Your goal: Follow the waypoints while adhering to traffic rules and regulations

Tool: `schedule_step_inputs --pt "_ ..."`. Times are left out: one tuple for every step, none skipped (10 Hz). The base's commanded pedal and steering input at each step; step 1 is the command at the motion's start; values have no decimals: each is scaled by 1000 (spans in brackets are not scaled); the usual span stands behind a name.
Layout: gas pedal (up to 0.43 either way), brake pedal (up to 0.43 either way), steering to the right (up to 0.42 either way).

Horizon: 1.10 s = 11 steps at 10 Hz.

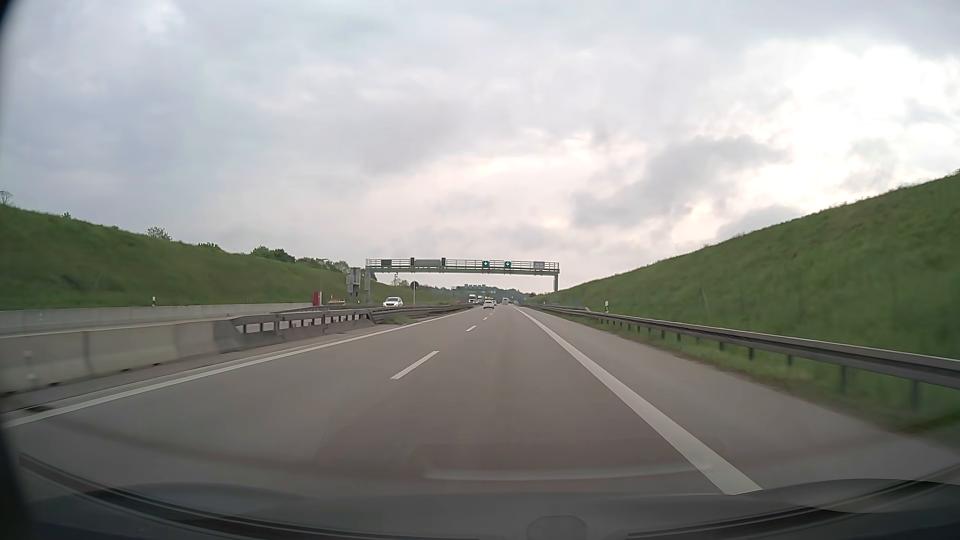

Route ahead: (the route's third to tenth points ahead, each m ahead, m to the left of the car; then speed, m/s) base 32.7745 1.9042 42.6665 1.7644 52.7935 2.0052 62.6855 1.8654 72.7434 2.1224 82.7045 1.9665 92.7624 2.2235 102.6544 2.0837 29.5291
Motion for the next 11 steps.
schedule_step_inputs --pt "220 0 -1" --pt "220 0 -1" --pt "220 0 -1" --pt "220 0 -1" --pt "209 0 -1" --pt "209 0 -1" --pt "209 0 -1" --pt "209 0 -1" --pt "209 0 -1" --pt "209 0 -1" --pt "209 0 -1"
